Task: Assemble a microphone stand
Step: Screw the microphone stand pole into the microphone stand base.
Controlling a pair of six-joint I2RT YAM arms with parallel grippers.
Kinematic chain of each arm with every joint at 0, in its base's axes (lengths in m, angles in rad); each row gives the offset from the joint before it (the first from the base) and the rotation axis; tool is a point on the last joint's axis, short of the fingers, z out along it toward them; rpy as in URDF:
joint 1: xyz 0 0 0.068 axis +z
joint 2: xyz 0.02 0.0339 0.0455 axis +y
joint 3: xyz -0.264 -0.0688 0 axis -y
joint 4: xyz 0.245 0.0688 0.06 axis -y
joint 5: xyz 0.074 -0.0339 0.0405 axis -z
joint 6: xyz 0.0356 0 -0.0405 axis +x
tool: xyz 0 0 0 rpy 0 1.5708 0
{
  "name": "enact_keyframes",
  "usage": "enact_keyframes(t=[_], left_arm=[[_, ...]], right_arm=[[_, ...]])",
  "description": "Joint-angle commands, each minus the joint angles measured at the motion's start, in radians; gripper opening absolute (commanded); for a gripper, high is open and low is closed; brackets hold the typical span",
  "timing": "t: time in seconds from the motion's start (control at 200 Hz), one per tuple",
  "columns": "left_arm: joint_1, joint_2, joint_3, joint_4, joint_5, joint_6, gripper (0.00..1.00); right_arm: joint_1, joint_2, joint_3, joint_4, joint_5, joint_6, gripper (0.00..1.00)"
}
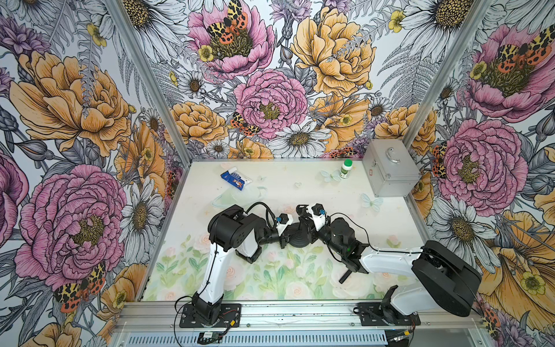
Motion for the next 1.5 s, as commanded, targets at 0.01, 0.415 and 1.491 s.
enact_keyframes(t=[0.01, 0.415, 1.491], left_arm=[[0.005, 0.061, -0.006, -0.053, -0.04, -0.063, 0.17], [0.001, 0.059, -0.018, -0.053, 0.012, -0.02, 0.16], [0.009, 0.07, -0.01, -0.053, -0.003, -0.039, 0.21]], right_arm=[[-0.067, 0.017, 0.019, -0.113, -0.308, -0.109, 0.33], [-0.335, 0.123, 0.249, -0.434, -0.967, -0.342, 0.45], [-0.107, 0.032, -0.011, 0.025, -0.282, -0.17, 0.31]])
